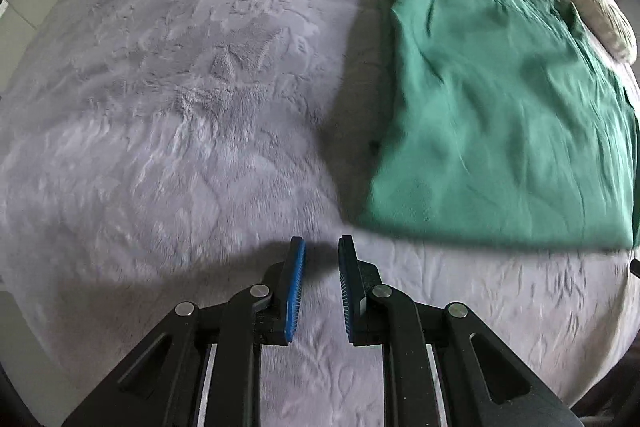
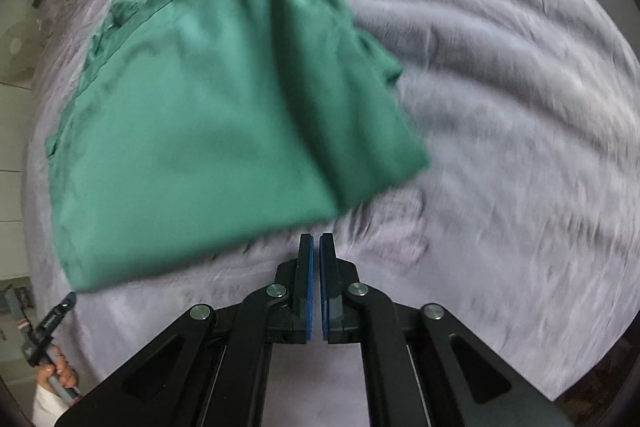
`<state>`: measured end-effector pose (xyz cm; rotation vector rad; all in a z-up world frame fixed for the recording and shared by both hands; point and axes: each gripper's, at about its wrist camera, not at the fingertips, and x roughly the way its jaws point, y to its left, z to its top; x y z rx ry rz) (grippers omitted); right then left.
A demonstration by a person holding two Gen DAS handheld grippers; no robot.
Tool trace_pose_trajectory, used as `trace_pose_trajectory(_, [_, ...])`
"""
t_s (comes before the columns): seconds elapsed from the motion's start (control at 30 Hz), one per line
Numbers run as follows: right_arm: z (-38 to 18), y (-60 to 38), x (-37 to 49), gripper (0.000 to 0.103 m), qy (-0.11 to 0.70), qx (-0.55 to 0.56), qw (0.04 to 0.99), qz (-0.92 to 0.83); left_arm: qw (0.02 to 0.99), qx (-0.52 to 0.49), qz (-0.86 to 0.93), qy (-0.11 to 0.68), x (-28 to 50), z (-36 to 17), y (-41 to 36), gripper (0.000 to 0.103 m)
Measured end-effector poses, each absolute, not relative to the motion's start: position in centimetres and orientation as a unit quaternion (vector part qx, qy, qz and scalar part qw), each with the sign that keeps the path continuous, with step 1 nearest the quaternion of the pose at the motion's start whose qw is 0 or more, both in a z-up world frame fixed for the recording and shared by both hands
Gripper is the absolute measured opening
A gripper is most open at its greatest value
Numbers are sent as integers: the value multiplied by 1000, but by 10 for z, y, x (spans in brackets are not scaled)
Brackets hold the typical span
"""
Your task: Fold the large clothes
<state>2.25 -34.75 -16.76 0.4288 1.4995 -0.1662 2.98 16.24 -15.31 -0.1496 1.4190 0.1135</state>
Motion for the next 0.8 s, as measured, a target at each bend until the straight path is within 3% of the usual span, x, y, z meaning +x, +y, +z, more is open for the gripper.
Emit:
trace_pose_trajectory(0.43, [-148,-268,2,4,682,199,704,-16,741,-49,41,668,-19,-136,118,19])
trace_pose_trajectory(0.47, [-146,-264,3,4,680,200,705,-14,740,-46,39,670,-23,-136,112,41])
trace_pose_trajectory(0.5, [-147,-260,7,4,680,200,706,-13,739,-44,39,671,-27,-134,112,95])
trace_pose_trajectory(0.53, [-147,-257,8,4,679,199,706,-12,741,-44,44,668,-30,-134,105,102])
trace_pose_trajectory(0.7, [-144,-242,7,7,681,193,706,-5,753,-40,47,655,-49,-121,100,102])
trace_pose_trajectory(0.73, [-145,-240,6,14,682,193,706,-5,753,-39,48,655,-50,-120,100,102])
trace_pose_trajectory(0.8, [-143,-235,5,38,683,188,706,-5,754,-34,54,653,-43,-117,101,102])
